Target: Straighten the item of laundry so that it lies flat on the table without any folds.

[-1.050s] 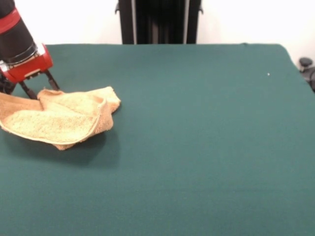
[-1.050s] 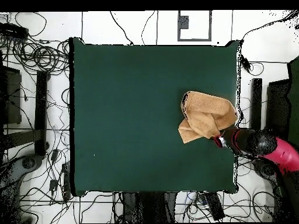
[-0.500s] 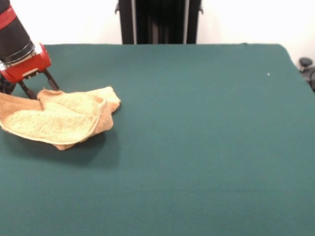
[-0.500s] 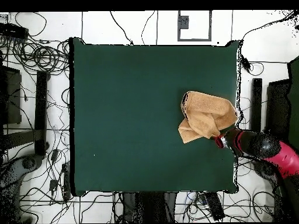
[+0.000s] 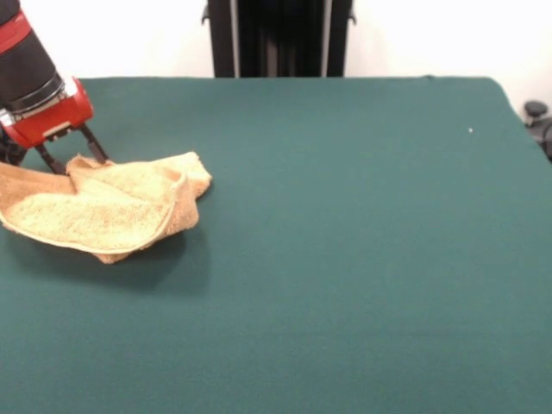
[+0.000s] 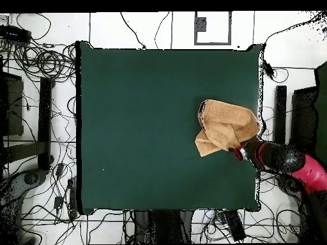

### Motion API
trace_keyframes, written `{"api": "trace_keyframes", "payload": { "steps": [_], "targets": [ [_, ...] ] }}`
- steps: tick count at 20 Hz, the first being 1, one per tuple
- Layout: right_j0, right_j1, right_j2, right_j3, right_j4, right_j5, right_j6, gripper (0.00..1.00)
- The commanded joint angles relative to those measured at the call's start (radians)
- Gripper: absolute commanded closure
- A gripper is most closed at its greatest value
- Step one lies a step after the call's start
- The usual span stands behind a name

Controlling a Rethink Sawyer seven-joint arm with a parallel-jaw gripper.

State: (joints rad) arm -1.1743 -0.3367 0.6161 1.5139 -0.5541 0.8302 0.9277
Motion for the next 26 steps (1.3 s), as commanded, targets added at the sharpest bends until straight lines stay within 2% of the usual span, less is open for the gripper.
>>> {"api": "trace_keyframes", "payload": {
  "steps": [1,18,19,26],
  "targets": [
    [0.041,0.092,0.139,0.141,0.027,-0.118,-0.056,0.00],
    [0.064,0.078,0.124,0.127,0.000,-0.078,-0.054,0.00],
    [0.064,0.077,0.124,0.127,0.000,-0.078,-0.054,1.00],
    [0.074,0.070,0.115,0.123,-0.006,-0.067,-0.054,1.00]
  ]
}}
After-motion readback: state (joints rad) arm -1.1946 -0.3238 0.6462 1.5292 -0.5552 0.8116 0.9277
